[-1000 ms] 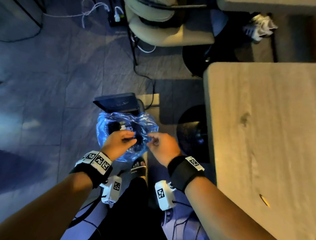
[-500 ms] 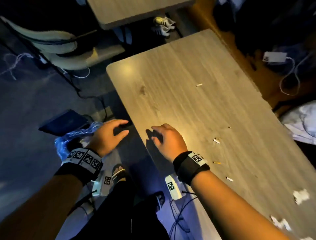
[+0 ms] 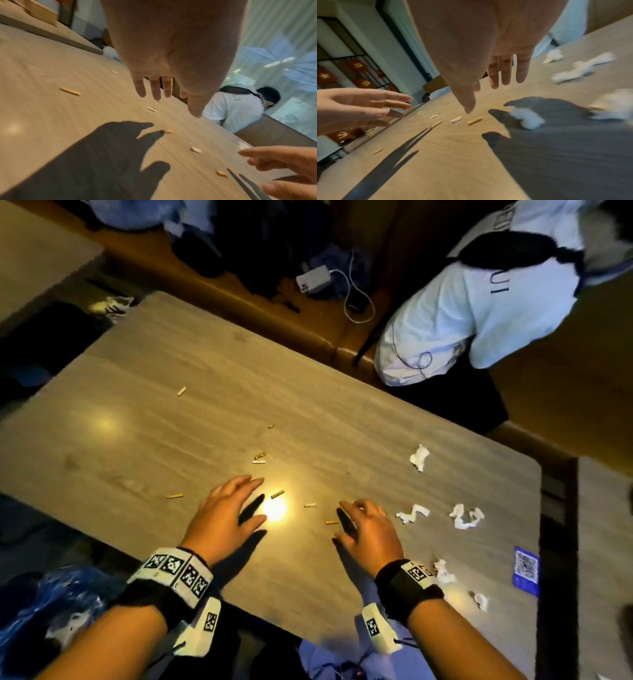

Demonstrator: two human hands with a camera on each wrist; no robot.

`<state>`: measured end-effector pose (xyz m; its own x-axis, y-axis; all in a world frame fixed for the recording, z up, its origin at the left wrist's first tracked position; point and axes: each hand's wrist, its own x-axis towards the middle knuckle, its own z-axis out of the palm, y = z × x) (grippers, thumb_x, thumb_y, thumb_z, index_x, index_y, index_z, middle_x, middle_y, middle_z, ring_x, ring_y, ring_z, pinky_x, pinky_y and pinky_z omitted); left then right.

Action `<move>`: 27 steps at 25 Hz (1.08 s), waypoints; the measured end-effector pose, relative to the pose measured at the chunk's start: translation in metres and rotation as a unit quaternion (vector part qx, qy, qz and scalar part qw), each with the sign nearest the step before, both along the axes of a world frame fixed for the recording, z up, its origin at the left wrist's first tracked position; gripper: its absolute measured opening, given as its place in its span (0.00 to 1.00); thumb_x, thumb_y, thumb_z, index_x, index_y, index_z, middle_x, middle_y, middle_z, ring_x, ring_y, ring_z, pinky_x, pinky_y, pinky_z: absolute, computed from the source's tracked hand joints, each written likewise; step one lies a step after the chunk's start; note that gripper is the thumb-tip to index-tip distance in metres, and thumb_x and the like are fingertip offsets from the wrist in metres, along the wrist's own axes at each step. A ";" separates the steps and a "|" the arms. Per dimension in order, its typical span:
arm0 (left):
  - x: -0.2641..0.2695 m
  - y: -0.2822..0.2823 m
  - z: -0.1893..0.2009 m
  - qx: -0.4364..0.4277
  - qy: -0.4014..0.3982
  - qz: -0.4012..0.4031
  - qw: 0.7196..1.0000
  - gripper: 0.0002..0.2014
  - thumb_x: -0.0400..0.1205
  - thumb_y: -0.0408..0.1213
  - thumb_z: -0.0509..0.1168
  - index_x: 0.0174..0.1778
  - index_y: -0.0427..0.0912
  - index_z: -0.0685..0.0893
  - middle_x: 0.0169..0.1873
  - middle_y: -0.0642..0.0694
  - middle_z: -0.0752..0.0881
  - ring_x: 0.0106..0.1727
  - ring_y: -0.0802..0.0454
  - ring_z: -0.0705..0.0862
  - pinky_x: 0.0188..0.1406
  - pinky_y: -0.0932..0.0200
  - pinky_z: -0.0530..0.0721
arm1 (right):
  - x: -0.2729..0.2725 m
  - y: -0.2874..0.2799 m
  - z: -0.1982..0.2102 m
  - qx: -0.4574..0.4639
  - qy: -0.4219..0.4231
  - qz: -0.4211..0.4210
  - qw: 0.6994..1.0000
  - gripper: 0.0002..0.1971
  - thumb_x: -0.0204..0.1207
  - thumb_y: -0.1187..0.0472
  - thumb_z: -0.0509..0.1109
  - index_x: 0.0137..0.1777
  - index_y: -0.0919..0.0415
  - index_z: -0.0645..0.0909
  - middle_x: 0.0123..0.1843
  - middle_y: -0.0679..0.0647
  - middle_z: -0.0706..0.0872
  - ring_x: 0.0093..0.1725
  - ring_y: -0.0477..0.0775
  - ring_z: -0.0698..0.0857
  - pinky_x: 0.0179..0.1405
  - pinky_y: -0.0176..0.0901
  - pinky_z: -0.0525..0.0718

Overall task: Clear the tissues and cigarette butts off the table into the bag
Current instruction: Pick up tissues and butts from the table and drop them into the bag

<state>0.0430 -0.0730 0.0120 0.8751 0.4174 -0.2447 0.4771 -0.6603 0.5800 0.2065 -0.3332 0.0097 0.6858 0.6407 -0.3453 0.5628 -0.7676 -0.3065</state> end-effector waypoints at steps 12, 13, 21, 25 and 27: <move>0.136 -0.149 -0.014 0.007 0.001 -0.209 0.978 0.24 0.82 0.46 0.67 0.76 0.57 0.75 0.71 0.53 0.80 0.70 0.49 0.79 0.68 0.48 0.80 | -0.010 -0.078 -0.050 0.026 0.034 -0.035 0.998 0.01 0.76 0.62 0.71 0.45 0.57 0.82 0.46 0.55 0.80 0.49 0.60 0.83 0.42 0.49 0.86; 0.149 -0.156 -0.014 0.004 -0.007 -0.230 0.973 0.24 0.82 0.44 0.67 0.75 0.57 0.75 0.70 0.54 0.80 0.68 0.50 0.81 0.66 0.48 0.82 | -0.009 -0.083 -0.053 0.018 0.026 -0.025 0.999 0.03 0.73 0.65 0.72 0.45 0.58 0.83 0.46 0.56 0.80 0.49 0.61 0.83 0.41 0.51 0.87; 0.231 -0.217 -0.025 0.125 0.048 -0.421 0.897 0.40 0.81 0.34 0.68 0.84 0.62 0.57 0.85 0.51 0.60 0.75 0.41 0.74 0.59 0.45 0.86 | 0.012 -0.129 -0.046 -0.036 -0.002 -0.047 0.998 0.09 0.61 0.69 0.77 0.41 0.59 0.88 0.41 0.57 0.83 0.42 0.62 0.86 0.36 0.47 0.87; 0.247 -0.226 -0.034 0.169 0.060 -0.455 0.872 0.27 0.82 0.36 0.67 0.78 0.53 0.73 0.74 0.48 0.74 0.70 0.43 0.78 0.57 0.50 0.85 | 0.020 -0.144 -0.048 -0.043 -0.020 -0.080 0.996 0.10 0.56 0.67 0.81 0.35 0.55 0.87 0.37 0.54 0.82 0.37 0.59 0.85 0.28 0.43 0.84; 0.243 -0.224 -0.040 0.174 0.068 -0.448 0.874 0.16 0.83 0.42 0.65 0.68 0.49 0.84 0.65 0.45 0.81 0.66 0.42 0.81 0.54 0.52 0.84 | 0.020 -0.146 -0.048 -0.026 -0.013 -0.081 0.996 0.10 0.59 0.68 0.79 0.39 0.54 0.89 0.38 0.54 0.83 0.39 0.60 0.86 0.31 0.44 0.86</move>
<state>0.2863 -0.2970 -0.0285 0.8617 -0.3505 -0.3670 -0.2723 -0.9296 0.2483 0.2267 -0.4790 -0.0385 0.7876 0.5033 -0.3555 0.4382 -0.8631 -0.2510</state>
